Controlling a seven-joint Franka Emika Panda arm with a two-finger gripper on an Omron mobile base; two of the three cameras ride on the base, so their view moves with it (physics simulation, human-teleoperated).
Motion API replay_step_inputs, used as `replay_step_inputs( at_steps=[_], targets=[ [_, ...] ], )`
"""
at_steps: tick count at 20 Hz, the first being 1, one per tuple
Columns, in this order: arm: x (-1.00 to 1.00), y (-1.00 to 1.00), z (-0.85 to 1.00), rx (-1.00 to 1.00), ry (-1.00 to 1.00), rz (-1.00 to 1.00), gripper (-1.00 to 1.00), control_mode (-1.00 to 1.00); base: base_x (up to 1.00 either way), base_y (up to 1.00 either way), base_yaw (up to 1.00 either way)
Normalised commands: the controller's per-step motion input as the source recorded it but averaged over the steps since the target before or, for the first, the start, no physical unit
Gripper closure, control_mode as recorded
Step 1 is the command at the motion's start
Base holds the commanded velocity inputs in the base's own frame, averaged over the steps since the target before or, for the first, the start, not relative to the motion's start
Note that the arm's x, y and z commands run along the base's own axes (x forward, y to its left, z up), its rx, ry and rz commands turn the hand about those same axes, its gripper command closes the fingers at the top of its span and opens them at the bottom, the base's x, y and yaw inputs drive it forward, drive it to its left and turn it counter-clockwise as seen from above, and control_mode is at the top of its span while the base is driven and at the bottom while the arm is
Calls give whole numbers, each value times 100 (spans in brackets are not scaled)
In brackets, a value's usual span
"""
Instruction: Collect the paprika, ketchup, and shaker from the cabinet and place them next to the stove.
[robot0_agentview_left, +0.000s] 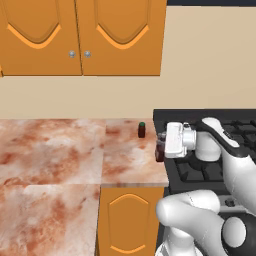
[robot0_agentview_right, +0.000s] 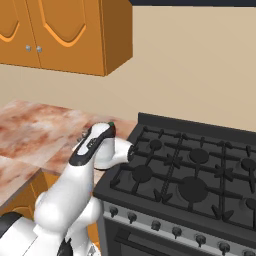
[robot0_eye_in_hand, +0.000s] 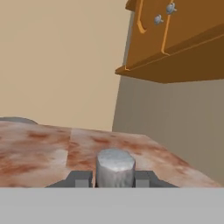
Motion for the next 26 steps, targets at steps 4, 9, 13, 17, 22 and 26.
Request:
replay_step_inputs(
  at_steps=[4, 9, 13, 17, 22, 26],
  targets=[
    [38, 0, -18, 0, 0, 0, 100, -100, 0, 0, 0],
    [29, 0, -25, 0, 0, 0, 100, -100, 0, 0, 0],
    [23, 0, -27, 0, 0, 0, 100, -100, 0, 0, 0],
    [26, 0, -27, 0, 0, 0, 100, -100, 0, 0, 0],
    [20, 0, -21, 0, 0, 0, 100, -100, 0, 0, 0],
    [18, 0, -17, 0, 0, 0, 100, -100, 0, 0, 0]
  ],
)
